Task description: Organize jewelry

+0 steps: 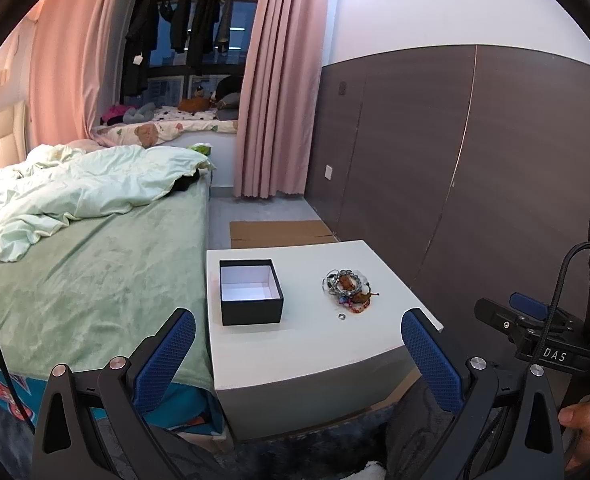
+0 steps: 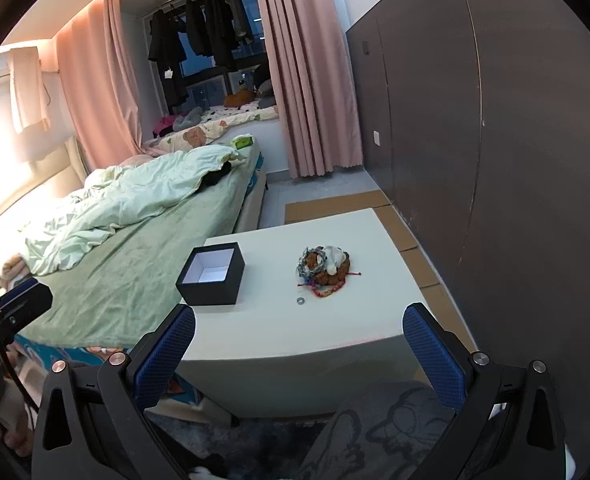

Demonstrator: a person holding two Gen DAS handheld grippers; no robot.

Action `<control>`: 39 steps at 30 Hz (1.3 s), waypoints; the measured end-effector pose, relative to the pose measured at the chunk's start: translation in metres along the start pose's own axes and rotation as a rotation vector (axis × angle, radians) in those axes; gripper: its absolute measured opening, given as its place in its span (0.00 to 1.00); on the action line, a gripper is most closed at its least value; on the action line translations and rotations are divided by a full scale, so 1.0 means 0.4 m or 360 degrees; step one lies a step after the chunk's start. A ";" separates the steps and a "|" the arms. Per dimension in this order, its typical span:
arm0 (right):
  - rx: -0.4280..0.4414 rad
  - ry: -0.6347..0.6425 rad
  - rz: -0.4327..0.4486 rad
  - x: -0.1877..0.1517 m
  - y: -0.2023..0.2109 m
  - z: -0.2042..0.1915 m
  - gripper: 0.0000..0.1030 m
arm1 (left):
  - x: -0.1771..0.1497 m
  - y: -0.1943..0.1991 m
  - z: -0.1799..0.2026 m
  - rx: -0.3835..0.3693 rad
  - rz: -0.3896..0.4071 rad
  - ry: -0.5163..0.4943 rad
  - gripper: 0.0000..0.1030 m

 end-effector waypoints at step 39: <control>-0.0014 0.0027 0.0000 0.028 -0.042 0.001 1.00 | 0.030 -0.012 -0.049 -0.0072 0.0045 0.0052 1.00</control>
Point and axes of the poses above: each gripper's, at about its wrist camera, not at the fingertips, and y roughly against the way its jaws point, z to its right, x to its top, the point moved 7 cm from there along -y, roughly the way its jaws point, and after that the axes turned 13 degrees about -x, right-handed, at the moved point
